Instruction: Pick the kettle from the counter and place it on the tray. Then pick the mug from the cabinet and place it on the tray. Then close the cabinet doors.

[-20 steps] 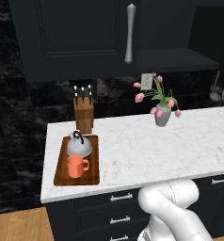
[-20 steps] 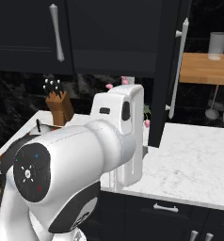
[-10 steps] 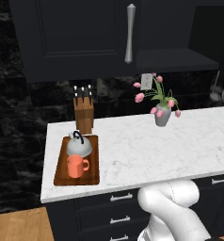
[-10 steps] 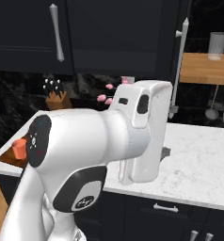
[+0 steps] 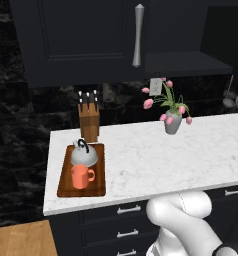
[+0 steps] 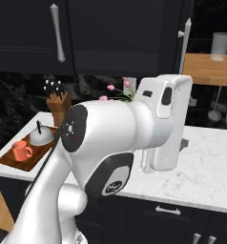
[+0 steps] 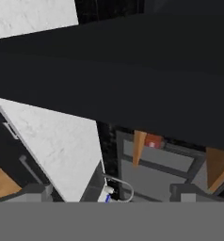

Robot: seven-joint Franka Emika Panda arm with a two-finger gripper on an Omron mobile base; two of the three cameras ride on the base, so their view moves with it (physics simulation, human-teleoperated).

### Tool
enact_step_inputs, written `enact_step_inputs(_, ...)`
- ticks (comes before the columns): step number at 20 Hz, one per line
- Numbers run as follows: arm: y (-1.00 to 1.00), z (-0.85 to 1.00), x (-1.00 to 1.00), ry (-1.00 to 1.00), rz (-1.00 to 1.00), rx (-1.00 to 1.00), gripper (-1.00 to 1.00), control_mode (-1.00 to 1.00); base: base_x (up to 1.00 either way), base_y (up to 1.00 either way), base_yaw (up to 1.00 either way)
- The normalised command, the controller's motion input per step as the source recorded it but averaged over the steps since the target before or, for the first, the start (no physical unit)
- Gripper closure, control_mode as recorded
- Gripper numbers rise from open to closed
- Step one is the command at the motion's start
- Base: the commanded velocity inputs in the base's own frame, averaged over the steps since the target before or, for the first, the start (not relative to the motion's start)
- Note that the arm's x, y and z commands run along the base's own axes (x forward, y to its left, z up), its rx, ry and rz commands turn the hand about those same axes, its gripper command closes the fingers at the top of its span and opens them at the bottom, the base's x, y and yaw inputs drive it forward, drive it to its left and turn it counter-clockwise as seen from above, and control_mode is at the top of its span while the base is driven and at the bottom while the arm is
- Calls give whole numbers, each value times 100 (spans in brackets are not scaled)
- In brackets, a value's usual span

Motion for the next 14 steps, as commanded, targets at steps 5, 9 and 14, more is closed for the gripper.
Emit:
enact_step_inputs(5,-7,0,46,-1,26,0,-100,-100,0,0,0)
enact_step_inputs(9,0,-3,51,0,33,0,-100,-100,0,0,0)
enact_step_inputs(14,22,-1,46,0,30,-4,-100,-100,0,0,0)
